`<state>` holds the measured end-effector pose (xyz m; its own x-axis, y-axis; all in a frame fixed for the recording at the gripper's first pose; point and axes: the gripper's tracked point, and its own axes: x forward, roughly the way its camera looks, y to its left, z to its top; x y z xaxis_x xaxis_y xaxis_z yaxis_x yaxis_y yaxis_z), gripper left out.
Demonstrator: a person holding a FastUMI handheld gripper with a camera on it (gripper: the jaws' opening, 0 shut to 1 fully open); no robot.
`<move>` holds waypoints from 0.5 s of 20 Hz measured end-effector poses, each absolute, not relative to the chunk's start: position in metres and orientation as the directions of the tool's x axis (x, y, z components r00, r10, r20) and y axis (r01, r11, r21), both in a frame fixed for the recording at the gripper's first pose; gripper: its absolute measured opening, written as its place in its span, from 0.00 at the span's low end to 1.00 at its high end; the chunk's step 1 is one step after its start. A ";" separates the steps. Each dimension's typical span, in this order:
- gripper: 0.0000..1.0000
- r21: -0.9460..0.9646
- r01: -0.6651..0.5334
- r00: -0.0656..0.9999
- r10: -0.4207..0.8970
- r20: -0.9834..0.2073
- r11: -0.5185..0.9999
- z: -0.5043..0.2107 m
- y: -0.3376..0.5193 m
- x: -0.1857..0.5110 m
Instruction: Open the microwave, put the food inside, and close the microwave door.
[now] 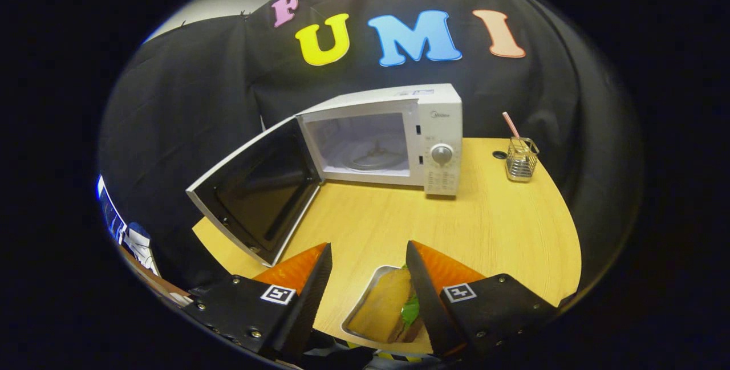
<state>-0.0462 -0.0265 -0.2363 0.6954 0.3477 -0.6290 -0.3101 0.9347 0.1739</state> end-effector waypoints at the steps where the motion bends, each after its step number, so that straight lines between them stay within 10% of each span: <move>1: 0.79 0.162 -0.287 0.694 0.322 -0.645 0.944 -0.245 -0.034 -0.046; 10: 0.79 0.170 -0.176 0.633 0.244 -0.735 0.969 -0.291 -0.062 -0.061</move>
<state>-0.0607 -0.0624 -0.2913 0.6328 0.2444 -0.7347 -0.1764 0.9694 0.1705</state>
